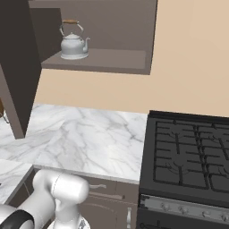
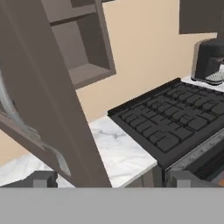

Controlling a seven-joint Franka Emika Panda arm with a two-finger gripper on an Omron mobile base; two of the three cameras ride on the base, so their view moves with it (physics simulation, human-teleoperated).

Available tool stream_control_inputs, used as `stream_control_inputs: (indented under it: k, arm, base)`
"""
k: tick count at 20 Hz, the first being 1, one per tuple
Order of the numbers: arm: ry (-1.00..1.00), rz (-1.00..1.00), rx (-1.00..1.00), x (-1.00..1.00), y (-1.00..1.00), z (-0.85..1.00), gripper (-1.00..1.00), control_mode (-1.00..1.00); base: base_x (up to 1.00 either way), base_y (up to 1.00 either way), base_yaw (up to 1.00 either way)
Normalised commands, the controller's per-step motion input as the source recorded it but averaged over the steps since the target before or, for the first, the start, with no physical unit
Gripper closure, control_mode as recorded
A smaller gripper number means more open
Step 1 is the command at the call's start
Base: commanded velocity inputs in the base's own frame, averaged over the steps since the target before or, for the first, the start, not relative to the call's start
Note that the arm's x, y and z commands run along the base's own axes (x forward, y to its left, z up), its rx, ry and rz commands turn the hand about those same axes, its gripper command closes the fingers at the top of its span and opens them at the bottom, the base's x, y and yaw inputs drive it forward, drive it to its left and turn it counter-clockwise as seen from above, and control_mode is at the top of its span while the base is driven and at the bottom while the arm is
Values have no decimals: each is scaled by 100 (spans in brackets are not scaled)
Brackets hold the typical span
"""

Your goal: Open the cabinet, pick the kettle from the cabinet, and place it in the sink.

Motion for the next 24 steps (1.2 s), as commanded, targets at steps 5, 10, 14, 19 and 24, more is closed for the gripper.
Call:
stream_control_inputs:
  k: [5, 10, 14, 19, 24]
  arm:
    - [1, 0, 28, -16, -40, -2, -100, -100]
    - [1, 0, 34, -3, -35, -7, -100, -100]
    - [0, 0, 37, 0, -30, -10, -100, -100]
    - [0, 0, 39, 10, -20, -17, -100, -100]
    - [0, 0, 41, 24, -4, -26, -100, -100]
  base:
    - [0, 0, 0]
    - [0, 0, 0]
    - [0, 0, 0]
    - [0, 0, 0]
    - [0, 0, 0]
